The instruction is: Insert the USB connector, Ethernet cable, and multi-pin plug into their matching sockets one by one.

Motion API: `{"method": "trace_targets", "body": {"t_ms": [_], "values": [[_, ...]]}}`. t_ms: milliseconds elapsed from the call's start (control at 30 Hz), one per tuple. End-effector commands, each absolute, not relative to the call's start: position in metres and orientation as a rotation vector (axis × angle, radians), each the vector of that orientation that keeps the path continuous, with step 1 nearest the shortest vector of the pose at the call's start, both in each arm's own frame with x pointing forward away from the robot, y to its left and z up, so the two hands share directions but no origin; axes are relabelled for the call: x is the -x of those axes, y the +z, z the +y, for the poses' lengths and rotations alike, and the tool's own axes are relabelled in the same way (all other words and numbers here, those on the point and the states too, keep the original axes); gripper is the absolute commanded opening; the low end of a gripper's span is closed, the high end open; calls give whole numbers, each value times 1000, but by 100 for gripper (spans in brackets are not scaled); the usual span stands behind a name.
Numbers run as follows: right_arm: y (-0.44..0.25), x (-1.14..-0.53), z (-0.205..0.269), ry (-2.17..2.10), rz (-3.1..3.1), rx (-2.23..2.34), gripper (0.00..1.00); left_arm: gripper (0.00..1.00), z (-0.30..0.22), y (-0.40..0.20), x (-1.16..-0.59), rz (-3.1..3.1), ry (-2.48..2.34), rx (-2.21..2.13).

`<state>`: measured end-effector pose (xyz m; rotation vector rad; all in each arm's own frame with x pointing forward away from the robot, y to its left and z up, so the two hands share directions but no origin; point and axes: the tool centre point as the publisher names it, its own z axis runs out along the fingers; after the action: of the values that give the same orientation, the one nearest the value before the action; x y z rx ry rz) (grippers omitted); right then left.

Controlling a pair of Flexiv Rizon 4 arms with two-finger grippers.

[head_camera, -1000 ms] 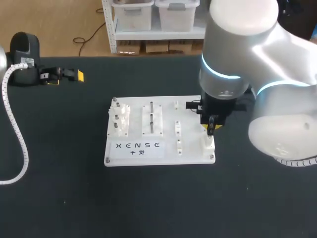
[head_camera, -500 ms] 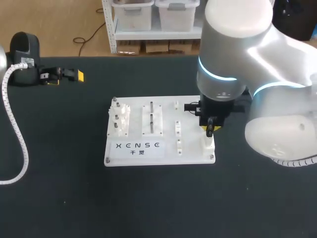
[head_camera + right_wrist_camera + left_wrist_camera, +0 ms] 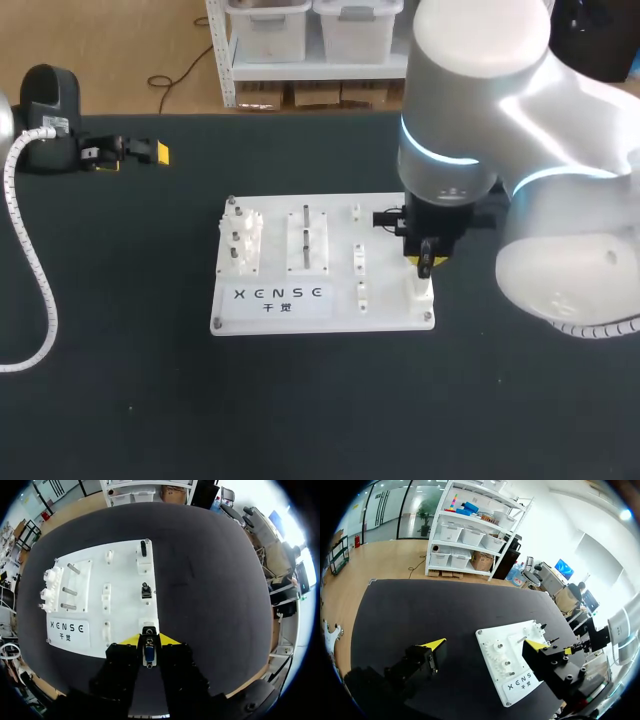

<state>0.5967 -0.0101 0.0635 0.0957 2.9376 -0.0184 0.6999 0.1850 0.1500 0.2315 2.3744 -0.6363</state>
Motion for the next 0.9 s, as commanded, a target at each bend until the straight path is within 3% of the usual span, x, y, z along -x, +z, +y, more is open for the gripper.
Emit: {"method": "trace_targets", "body": {"t_ms": [33,900], "values": [[62,-595,-11,-21,2934,-97,0,100,185,150,-700,2374,-636,-232],[59,-599,-10,-12,2924,-124,0,100,185,150,-700,2374,-636,-232]]}}
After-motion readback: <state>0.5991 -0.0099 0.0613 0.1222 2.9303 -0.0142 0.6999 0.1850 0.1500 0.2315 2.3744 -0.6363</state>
